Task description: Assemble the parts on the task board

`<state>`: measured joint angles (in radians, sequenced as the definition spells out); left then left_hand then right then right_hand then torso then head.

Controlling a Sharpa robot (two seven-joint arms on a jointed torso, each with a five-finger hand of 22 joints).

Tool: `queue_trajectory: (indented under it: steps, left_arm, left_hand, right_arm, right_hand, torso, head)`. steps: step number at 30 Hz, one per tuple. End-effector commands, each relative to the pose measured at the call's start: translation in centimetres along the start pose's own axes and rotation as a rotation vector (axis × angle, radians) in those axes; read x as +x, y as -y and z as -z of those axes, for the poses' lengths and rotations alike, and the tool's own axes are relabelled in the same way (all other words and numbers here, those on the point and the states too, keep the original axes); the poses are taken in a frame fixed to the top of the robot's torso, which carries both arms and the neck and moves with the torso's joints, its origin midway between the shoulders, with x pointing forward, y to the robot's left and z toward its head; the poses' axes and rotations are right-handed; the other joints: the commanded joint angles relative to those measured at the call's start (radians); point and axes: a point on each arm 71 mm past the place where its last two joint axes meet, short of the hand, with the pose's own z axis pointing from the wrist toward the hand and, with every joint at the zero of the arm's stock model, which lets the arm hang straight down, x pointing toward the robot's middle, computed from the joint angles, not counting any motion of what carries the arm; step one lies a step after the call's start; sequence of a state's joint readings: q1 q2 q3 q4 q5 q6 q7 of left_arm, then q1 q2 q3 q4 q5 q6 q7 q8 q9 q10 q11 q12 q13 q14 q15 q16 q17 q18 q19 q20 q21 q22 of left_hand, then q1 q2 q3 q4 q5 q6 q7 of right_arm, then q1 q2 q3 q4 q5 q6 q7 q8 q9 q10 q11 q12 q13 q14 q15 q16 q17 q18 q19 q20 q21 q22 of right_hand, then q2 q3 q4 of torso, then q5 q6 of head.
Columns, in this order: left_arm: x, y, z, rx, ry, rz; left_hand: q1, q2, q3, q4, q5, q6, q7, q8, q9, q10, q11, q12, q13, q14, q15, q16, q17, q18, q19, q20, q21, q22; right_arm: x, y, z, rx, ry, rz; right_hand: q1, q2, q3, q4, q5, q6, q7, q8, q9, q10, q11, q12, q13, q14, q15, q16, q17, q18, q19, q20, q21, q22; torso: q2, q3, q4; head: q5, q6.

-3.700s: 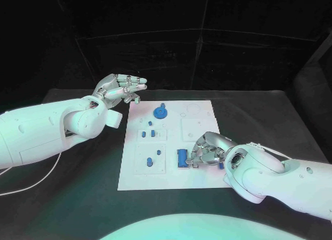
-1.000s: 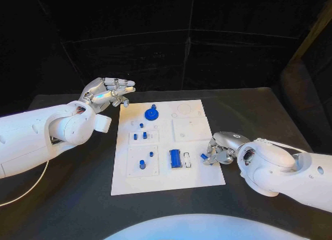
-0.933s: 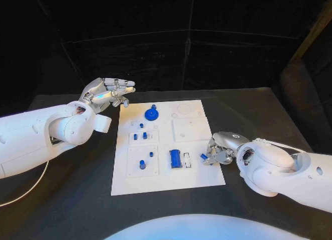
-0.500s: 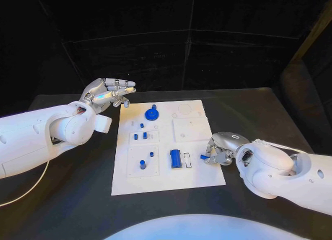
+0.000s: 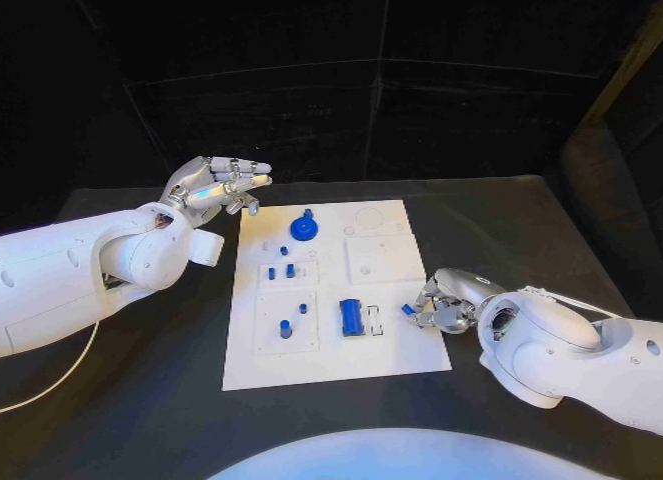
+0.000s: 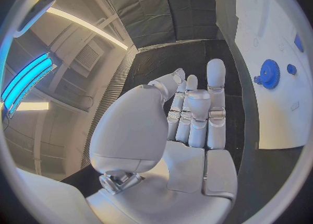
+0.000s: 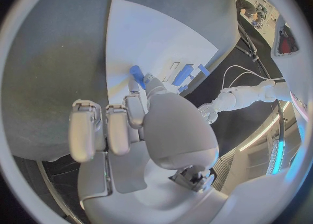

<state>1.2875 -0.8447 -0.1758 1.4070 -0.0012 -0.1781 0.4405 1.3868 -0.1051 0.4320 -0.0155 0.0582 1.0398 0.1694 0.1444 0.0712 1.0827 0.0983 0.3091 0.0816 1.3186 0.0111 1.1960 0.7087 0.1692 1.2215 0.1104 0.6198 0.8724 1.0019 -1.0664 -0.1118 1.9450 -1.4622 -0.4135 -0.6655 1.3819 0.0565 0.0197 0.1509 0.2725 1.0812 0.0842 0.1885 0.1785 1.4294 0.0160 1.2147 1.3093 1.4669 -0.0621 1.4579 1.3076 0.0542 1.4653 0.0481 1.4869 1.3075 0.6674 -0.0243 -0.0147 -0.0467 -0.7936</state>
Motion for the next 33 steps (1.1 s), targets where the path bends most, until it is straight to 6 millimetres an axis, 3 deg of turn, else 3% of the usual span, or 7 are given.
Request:
queue_trajectory:
  steps: [1,6,10,17,25,29,33]
  left_arm:
    - [0.2,0.1,-0.1,0.004,-0.010,0.006]
    - [0.2,0.1,-0.1,0.004,-0.010,0.006]
    - [0.3,0.1,-0.1,0.004,-0.010,0.007]
    - [0.3,0.1,-0.1,0.003,-0.011,0.007]
    - [0.4,0.1,-0.1,0.003,-0.014,0.008]
    - [0.4,0.1,-0.1,0.003,-0.014,0.008]
    - [0.4,0.1,-0.1,0.001,-0.015,0.009]
  left_hand:
    - [-0.004,0.005,-0.002,-0.002,0.003,-0.003,0.000,0.005,-0.001,-0.007,-0.002,0.007,-0.001,-0.008,0.000,-0.003,0.000,0.014,-0.006,0.001,-0.006,-0.001]
    - [-0.004,0.005,-0.002,-0.002,0.003,-0.003,0.000,0.005,-0.001,-0.007,-0.002,0.007,-0.001,-0.008,0.000,-0.003,0.000,0.014,-0.006,0.001,-0.006,-0.001]
    - [-0.004,0.005,-0.002,-0.002,0.003,-0.003,0.000,0.005,-0.001,-0.007,-0.002,0.007,-0.001,-0.008,0.000,-0.003,0.000,0.014,-0.006,0.001,-0.006,-0.001]
    - [-0.004,0.005,-0.002,-0.002,0.003,-0.003,0.000,0.005,-0.001,-0.007,-0.002,0.007,-0.001,-0.008,0.000,-0.003,0.000,0.014,-0.006,0.001,-0.006,-0.001]
    - [-0.005,0.004,-0.003,-0.003,0.002,-0.004,0.001,0.005,-0.002,-0.009,-0.002,0.008,-0.001,-0.008,0.000,-0.002,-0.001,0.013,-0.006,0.001,-0.007,-0.002]
    - [-0.005,0.004,-0.003,-0.003,0.002,-0.004,0.001,0.005,-0.002,-0.009,-0.002,0.008,-0.001,-0.008,0.000,-0.002,-0.001,0.013,-0.006,0.001,-0.007,-0.002]
    - [-0.007,0.005,-0.004,-0.002,0.002,-0.005,0.001,0.006,-0.002,-0.009,-0.001,0.009,-0.002,-0.008,0.000,-0.002,-0.001,0.013,-0.005,0.001,-0.007,-0.002]
  right_arm:
    - [-0.1,-0.2,0.2,0.013,0.023,-0.106]
    - [0.0,-1.0,0.4,-0.013,0.033,-0.155]
    - [0.2,-1.6,0.4,-0.023,0.022,-0.185]
    - [0.6,-2.3,0.2,-0.033,0.004,-0.209]
    - [1.3,-3.3,-0.6,-0.039,-0.035,-0.226]
    - [1.6,-3.8,-0.8,-0.044,-0.050,-0.223]
    - [1.8,-4.0,-1.1,-0.042,-0.063,-0.215]
  right_hand:
    - [-0.028,-0.026,0.007,0.010,-0.013,0.010,-0.001,-0.004,0.002,0.022,-0.015,0.007,0.017,0.071,-0.003,0.007,0.097,-0.016,0.014,-0.001,0.006,0.116]
    - [-0.041,-0.046,0.016,0.019,-0.005,0.016,-0.002,-0.007,0.003,0.025,-0.015,0.009,0.020,0.072,-0.003,0.008,0.099,-0.017,0.015,-0.002,0.007,0.118]
    - [-0.052,-0.064,0.024,0.026,0.028,0.022,-0.002,-0.010,0.004,0.026,-0.016,0.010,0.021,0.072,-0.004,0.008,0.099,-0.017,0.015,-0.002,0.007,0.118]
    - [-0.055,-0.068,0.025,0.028,0.035,0.023,-0.002,-0.011,0.004,0.027,-0.016,0.010,0.021,0.072,-0.004,0.008,0.100,-0.017,0.016,-0.002,0.008,0.119]
    - [-0.061,-0.072,0.026,0.032,0.040,0.025,-0.002,-0.012,0.005,0.027,-0.015,0.010,0.022,0.072,-0.003,0.007,0.099,-0.017,0.015,-0.002,0.007,0.118]
    - [-0.063,-0.073,0.026,0.033,0.040,0.025,-0.001,-0.012,0.005,0.027,-0.015,0.009,0.022,0.072,-0.003,0.007,0.099,-0.017,0.015,-0.002,0.007,0.119]
    - [-0.066,-0.074,0.025,0.035,0.040,0.026,-0.001,-0.013,0.005,0.027,-0.015,0.009,0.021,0.072,-0.003,0.007,0.099,-0.017,0.015,-0.002,0.007,0.119]
  torso:
    - [0.001,0.0002,0.0006]
    - [0.000,-0.0002,0.0009]
    - [0.001,-0.0009,0.0020]
    - [0.000,-0.0001,-0.0007]
    - [0.000,-0.0010,0.0024]
    - [0.000,0.0007,-0.0001]
    - [0.001,-0.0003,0.0002]
  head:
    - [0.002,0.001]
    - [0.008,-0.002]
    - [0.007,-0.001]
    - [0.013,-0.004]
    - [0.014,-0.004]
    - [0.022,-0.003]
    - [0.023,-0.004]
